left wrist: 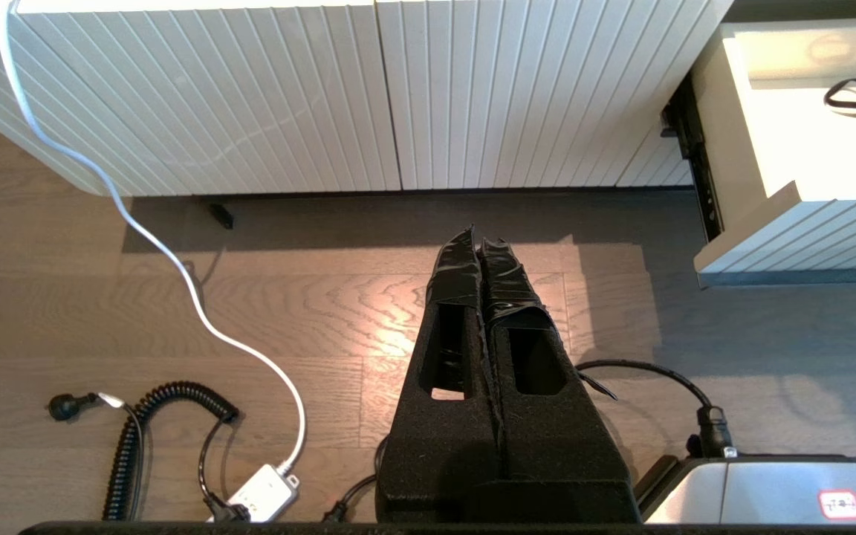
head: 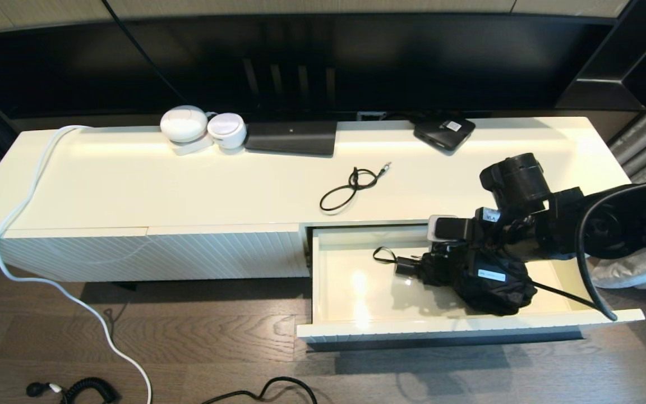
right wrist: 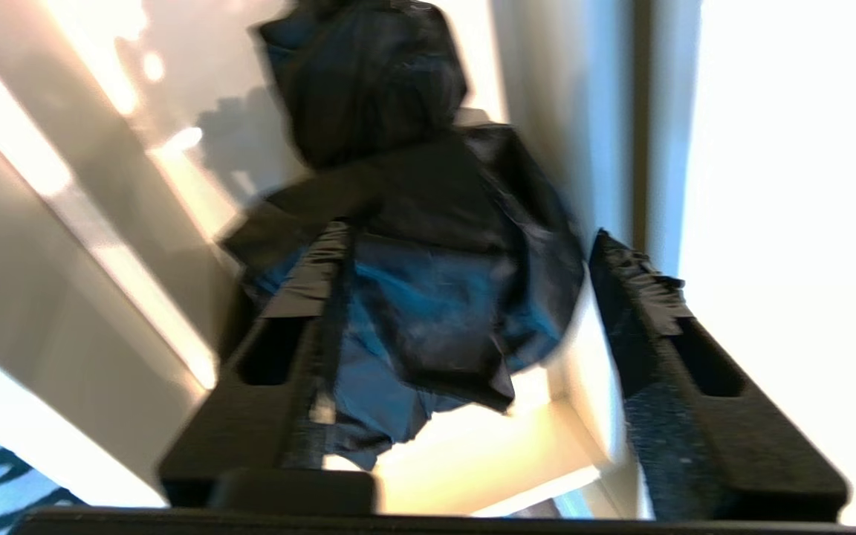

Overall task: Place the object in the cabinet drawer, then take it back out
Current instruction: Put the umbrella in the drawer, then put the data cable in the drawer

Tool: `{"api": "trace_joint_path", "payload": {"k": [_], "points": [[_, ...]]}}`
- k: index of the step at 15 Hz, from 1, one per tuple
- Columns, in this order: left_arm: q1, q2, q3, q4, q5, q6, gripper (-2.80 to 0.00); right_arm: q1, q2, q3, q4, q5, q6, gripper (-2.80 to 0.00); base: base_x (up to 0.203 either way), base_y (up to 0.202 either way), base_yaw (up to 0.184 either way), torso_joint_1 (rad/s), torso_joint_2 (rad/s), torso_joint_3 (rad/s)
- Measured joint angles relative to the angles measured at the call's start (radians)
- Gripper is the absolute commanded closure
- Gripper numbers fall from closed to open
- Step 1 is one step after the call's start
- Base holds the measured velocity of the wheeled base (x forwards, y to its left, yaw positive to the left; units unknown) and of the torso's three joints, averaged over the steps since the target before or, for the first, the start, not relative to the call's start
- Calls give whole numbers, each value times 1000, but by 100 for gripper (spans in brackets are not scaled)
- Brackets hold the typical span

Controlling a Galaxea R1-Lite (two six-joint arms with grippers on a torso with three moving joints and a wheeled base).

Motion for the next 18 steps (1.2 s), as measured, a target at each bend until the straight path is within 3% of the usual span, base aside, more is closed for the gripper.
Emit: {"api": "trace_joint_path", "payload": {"k": [4, 10, 13, 18], "points": [[0, 0, 0, 0, 0, 0, 0, -1, -50, -18, 5, 1, 30, -280, 0, 0, 0, 0, 0, 0], [0, 0, 0, 0, 0, 0, 0, 18, -173, -80, 70, -2, 173, -280, 0, 0, 0, 0, 0, 0], [0, 0, 0, 0, 0, 0, 0, 61, -228, -127, 143, 36, 325, -280, 0, 0, 0, 0, 0, 0], [0, 0, 0, 0, 0, 0, 0, 140, -225, -227, 243, 45, 721, -280, 0, 0, 0, 0, 0, 0]]}}
